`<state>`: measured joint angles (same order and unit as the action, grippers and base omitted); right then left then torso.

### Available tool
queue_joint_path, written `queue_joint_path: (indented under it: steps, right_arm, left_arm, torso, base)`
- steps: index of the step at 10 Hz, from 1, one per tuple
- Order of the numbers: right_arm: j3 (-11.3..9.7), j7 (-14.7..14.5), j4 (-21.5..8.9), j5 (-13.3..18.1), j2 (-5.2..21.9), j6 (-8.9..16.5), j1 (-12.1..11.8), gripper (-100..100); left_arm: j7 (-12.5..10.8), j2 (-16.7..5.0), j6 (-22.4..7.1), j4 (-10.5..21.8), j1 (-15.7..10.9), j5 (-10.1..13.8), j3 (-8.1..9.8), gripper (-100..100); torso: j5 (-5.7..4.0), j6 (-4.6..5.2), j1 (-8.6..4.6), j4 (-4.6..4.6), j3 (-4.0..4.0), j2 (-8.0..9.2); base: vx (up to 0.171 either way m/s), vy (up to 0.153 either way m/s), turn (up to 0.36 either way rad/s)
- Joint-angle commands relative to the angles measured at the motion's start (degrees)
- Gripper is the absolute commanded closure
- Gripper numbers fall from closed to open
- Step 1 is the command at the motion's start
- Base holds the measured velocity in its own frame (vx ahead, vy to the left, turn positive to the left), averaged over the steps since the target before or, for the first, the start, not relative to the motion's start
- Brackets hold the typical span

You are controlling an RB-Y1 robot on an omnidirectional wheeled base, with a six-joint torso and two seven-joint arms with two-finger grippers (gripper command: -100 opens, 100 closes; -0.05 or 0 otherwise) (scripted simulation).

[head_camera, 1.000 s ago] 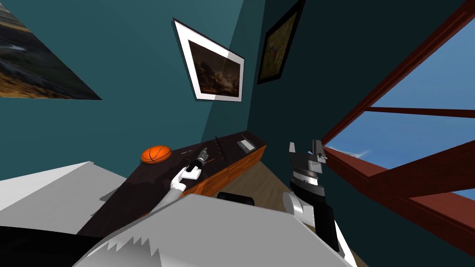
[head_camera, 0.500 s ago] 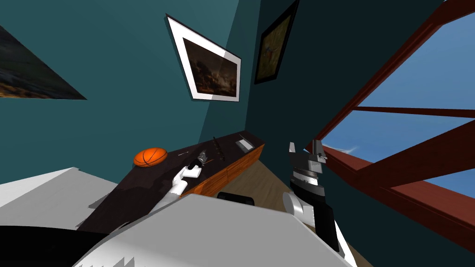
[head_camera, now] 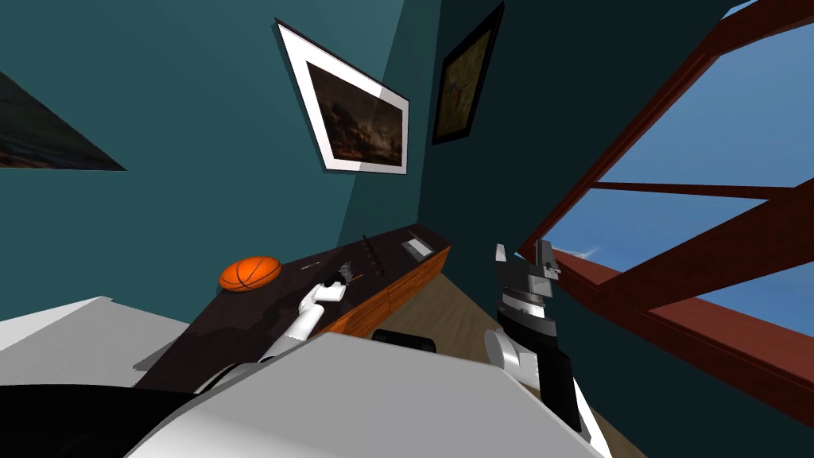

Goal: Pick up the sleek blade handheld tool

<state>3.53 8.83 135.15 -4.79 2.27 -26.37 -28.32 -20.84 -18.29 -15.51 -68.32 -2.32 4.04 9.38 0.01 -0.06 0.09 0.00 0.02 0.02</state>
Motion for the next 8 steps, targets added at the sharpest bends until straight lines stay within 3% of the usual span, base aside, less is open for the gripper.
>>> queue_joint_path:
  steps: [1, 3, 6, 8]
  right_arm:
    - [0.0, 0.0, 0.0, 0.0, 0.0, 0.0, 0.0, 0]
    - [0.0, 0.0, 0.0, 0.0, 0.0, 0.0, 0.0, 0]
    - [0.0, 0.0, 0.0, 0.0, 0.0, 0.0, 0.0, 0]
    - [0.0, 0.0, 0.0, 0.0, 0.0, 0.0, 0.0, 0]
  left_arm:
    - [-0.1, -0.4, -1.7, 0.9, -0.6, 0.5, 0.27, -100]
    - [-0.3, -0.7, -5.1, 5.3, -3.4, 1.7, 1.85, -100]
    - [-0.4, -0.8, -7.6, 8.5, -4.8, 2.3, 2.64, -100]
    - [-0.4, -1.1, -11.2, 12.5, -7.3, 3.5, 4.2, -100]
  torso:
    - [0.0, 0.0, 0.0, 0.0, 0.0, 0.0]
    - [0.0, -0.01, 0.01, 0.0, 0.0, 0.0]
    - [0.01, -0.02, 0.05, 0.0, 0.01, 0.01]
    - [0.01, -0.02, 0.03, 0.0, 0.0, -0.01]
  base:
    - [-0.004, 0.016, -0.037]
    - [-0.005, 0.028, -0.08]
    - [-0.005, 0.025, -0.023]
    - [-0.004, 0.031, -0.037]
